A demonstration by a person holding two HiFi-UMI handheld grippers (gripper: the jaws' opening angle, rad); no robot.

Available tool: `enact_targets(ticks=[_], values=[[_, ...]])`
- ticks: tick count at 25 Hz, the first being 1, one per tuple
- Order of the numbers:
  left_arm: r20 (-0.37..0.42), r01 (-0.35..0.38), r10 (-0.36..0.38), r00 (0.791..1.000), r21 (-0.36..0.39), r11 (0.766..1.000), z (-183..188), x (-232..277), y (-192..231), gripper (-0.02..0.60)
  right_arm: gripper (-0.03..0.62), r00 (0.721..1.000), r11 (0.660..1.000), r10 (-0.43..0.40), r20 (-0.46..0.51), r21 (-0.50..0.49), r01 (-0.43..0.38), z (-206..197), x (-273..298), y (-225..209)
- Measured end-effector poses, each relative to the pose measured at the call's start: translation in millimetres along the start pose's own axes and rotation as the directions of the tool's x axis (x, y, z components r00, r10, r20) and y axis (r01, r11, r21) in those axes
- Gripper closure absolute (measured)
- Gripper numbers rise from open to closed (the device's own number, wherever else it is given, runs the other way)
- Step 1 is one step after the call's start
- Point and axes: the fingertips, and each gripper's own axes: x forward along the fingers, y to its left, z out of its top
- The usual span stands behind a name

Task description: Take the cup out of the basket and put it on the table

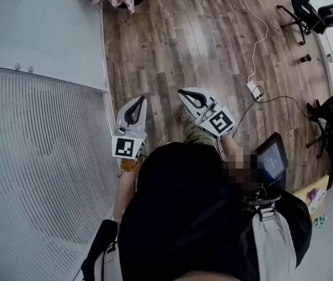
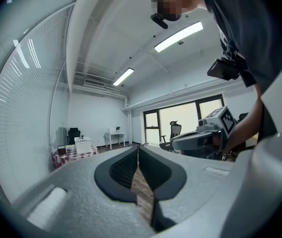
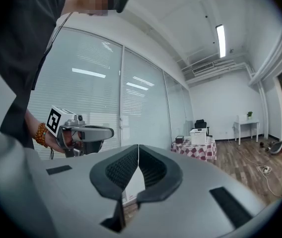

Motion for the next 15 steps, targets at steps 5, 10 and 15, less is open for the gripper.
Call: enact_targets(ticks=[5,10,15], values=[[-0.030,-0.051,0.051,0.998,0.001,0.999,20,99,39,0.577,0.582,0.999,1.000,0.020,0.041,0.003,-0.021,35,45,-115],[-0.067,-0.021,0.024,0.997,0.044,0.999,34,198,51,0.577,0.582,0.998,0.999,0.030,0.053,0.014,-0.030,53,72,-227],[-0.071,-0.036,0.036,0.997,0.003,0.999,34,270,86,0.577,0.582,0.999,0.995,-0.003,0.049,0.097,-0.002,44,106,-312]])
